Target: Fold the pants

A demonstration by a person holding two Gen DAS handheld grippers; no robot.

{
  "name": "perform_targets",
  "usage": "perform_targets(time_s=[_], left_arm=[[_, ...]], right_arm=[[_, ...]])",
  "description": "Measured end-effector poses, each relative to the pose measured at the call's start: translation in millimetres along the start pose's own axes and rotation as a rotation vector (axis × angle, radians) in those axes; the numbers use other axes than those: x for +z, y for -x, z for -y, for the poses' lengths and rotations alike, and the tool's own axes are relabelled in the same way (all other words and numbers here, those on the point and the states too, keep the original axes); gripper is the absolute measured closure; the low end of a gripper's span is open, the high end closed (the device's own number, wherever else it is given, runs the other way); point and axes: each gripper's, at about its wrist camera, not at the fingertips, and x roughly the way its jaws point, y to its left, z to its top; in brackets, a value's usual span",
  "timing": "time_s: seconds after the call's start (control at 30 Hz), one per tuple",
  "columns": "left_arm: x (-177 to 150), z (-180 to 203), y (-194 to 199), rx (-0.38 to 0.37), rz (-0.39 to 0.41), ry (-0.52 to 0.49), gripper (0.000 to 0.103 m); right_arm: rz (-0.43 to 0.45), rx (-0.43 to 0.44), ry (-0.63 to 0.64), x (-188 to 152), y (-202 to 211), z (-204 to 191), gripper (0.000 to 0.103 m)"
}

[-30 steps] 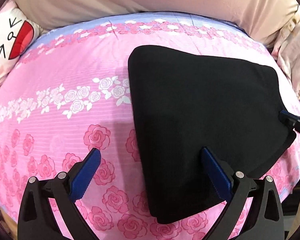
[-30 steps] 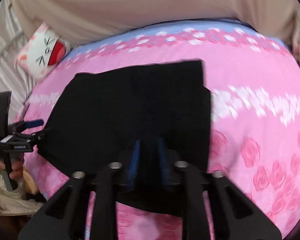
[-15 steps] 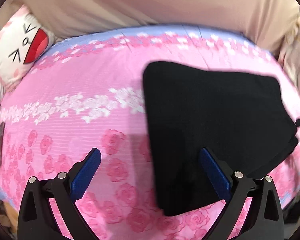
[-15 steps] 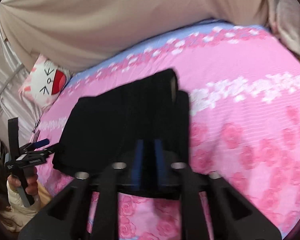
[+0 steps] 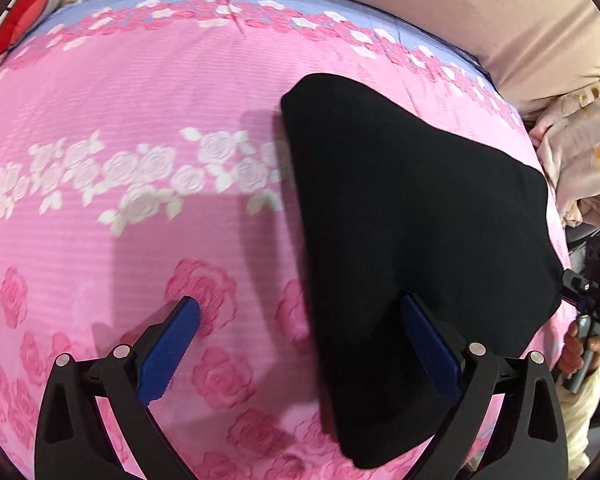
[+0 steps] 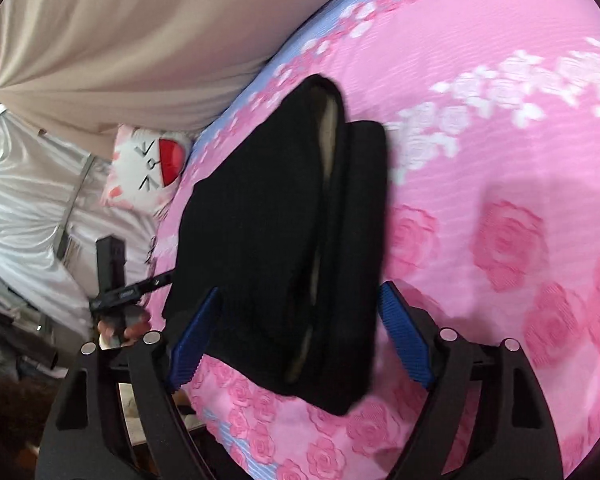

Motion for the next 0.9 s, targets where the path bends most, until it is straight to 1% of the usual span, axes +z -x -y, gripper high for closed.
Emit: perform_targets(time_s=[0.1,0.17,0.2,0.23,0.3,0.37,0.47,0.57,0.63,0.7,0.77,0.8,0.83,0.87,0.9], left_arm=[[12.9,0.8,-7.3,-0.039,-0.032,-0.011,0.006],[20.6,5.3,-10.0,-0.065,-0.053,-0.017,0.006],[23.6,7.9,-11.6,-0.067,-0.062,-0.029,0.005],[28.1,9.7,-13.4,-0.051,-0.071,-0.052,0.005],[30.3,5.3,-14.0,-0.046,-0.094,-0.07,0.005],[27.3,-9.3,-10.4,-0.036,-0.129,-0.041,0.005],[22.3,-25.9,-3.8,-0.108,-0.174,-0.011,0.006],[25.2,-37.2,-2.6,-0.173,-0.222,0.08,0.006],[28.8,-43.3,-3.8,-0.204,-0.243,0.139,0.006],[33.4,-45.7,-6.1,-0.22,-0.265,0.174,0.006],[35.1,-47.3,-9.4,-0.29,-0.305,0.204,0.006],[36.0,-45.4,-14.3,-0.343,-0.335,0.222,0.006],[36.2,-40.2,-22.0,-0.413,-0.38,0.241,0.006],[36.9,-34.8,-27.5,-0.422,-0.401,0.237,0.006],[39.3,-28.5,-28.0,-0.395,-0.395,0.221,0.006]], right_arm=[[-0.041,0.004,0.023,9.7,-9.6,-3.6,0.024],[-0.065,0.026,0.016,16.1,-13.4,-2.7,0.024],[-0.073,0.03,0.015,18.1,-13.7,-2.8,0.024],[-0.083,0.031,0.017,18.8,-13.7,-3.2,0.024],[-0.088,0.026,0.01,15.2,-8.8,-1.8,0.026],[-0.085,0.035,0.002,12.6,-4.2,-0.3,0.026],[-0.078,0.057,-0.02,10.2,1.5,2.3,0.026],[-0.078,0.058,-0.028,11.9,1.7,3.5,0.026],[-0.076,0.055,-0.027,11.6,0.3,1.4,0.025],[-0.072,0.052,-0.032,11.5,0.0,0.6,0.024],[-0.07,0.051,-0.032,11.1,0.6,0.7,0.024],[-0.069,0.052,-0.035,11.1,1.5,1.7,0.024],[-0.069,0.052,-0.037,11.1,1.3,1.5,0.024],[-0.069,0.051,-0.038,11.2,0.9,1.3,0.024],[-0.068,0.052,-0.039,11.5,0.1,0.3,0.024]])
